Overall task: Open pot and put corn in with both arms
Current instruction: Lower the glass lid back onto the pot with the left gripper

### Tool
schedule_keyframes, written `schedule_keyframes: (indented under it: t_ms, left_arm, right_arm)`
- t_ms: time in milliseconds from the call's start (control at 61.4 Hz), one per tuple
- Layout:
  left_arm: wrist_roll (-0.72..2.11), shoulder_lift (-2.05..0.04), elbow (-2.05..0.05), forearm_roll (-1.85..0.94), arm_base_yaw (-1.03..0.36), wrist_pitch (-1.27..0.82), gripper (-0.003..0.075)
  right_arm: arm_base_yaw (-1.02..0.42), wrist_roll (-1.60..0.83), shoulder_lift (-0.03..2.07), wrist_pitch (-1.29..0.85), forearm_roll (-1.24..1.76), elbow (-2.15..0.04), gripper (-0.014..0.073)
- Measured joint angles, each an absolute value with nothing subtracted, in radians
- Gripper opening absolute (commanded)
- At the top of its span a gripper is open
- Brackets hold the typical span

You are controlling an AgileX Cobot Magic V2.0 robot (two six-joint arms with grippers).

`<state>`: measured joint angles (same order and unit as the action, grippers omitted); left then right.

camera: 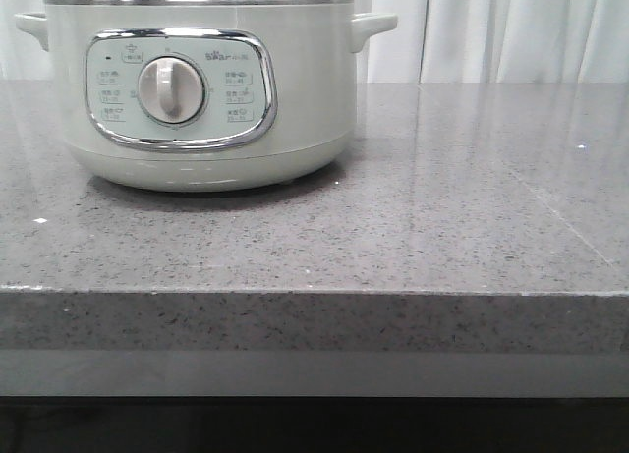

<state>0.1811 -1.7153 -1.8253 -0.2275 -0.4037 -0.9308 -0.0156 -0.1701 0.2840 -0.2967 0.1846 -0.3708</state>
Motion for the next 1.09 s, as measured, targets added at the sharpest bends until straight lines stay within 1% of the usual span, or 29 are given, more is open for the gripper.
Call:
schedule_keyframes:
  t_ms: [33, 81, 179, 212, 244, 310, 505, 570, 603, 668, 717, 782, 831, 880, 945, 1092]
  left_arm:
    - [0.181, -1.715, -1.825, -0.227, -0.404, -0.931, 0.0272]
    - [0.181, -1.715, -1.825, -0.227, -0.404, -0.932, 0.0323]
    - [0.181, -1.715, -1.825, -0.227, -0.404, -0.933, 0.0461]
    - [0.181, -1.715, -1.825, -0.227, -0.404, -0.935, 0.0502]
    - [0.181, -1.715, -1.825, -0.23, -0.404, -0.937, 0.0526]
    - [0.181, -1.715, -1.825, -0.231, -0.404, -0.943, 0.0552]
    - [0.181, -1.691, -1.841, -0.235, -0.404, -0.948, 0.0541]
    - [0.181, -1.663, -1.853, -0.235, -0.404, -0.948, 0.0498]
    - [0.181, -1.645, -1.856, -0.235, -0.404, -0.948, 0.0454]
    - [0.181, -1.609, -1.86, -0.235, -0.404, -0.959, 0.0351]
    - [0.181, -1.587, -1.862, -0.234, -0.404, -0.97, 0.0247]
    - [0.181, -1.559, -1.857, -0.234, -0.404, -0.982, 0.0128]
    - [0.181, -1.539, -1.839, -0.234, -0.404, -0.984, 0.0064]
    - [0.181, -1.518, -1.816, -0.232, -0.404, -0.988, 0.0017]
    - [0.181, -1.487, -1.775, -0.23, -0.404, -0.991, -0.0018]
    - [0.194, -1.38, -1.631, -0.22, -0.404, -0.949, -0.0018]
  right_arm:
    - [-0.016, -0.17, 0.284, -0.297, 0.185, -0.371, -0.0065]
    - [-0.016, -0.17, 0.284, -0.297, 0.185, -0.371, -0.0065]
    - [-0.016, -0.17, 0.284, -0.297, 0.185, -0.371, -0.0065]
    - [-0.016, -0.17, 0.284, -0.297, 0.185, -0.371, -0.0065]
    - [-0.016, -0.17, 0.284, -0.297, 0.185, -0.371, -0.0065]
    - [-0.016, -0.17, 0.284, -0.297, 0.185, -0.371, -0.0065]
    - [-0.016, -0.17, 0.284, -0.297, 0.185, -0.371, -0.0065]
    - [-0.016, -0.17, 0.284, -0.297, 0.185, -0.371, -0.0065]
    - [-0.016, -0.17, 0.284, -0.297, 0.185, -0.371, -0.0065]
    - [-0.016, -0.17, 0.284, -0.297, 0.185, -0.371, -0.0065]
    - [-0.016, -0.17, 0.284, -0.297, 0.185, -0.371, -0.0065]
    - [-0.016, -0.17, 0.284, -0.297, 0.185, -0.371, -0.0065]
    - [-0.016, -0.17, 0.284, -0.297, 0.185, -0.371, -0.0065]
    - [-0.016, -0.17, 0.284, -0.297, 0.185, -0.371, -0.0065]
    - [-0.016, -0.17, 0.284, -0.297, 0.185, -0.371, -0.0065]
    - [-0.016, -0.17, 0.284, -0.297, 0.185, -0.371, -0.0065]
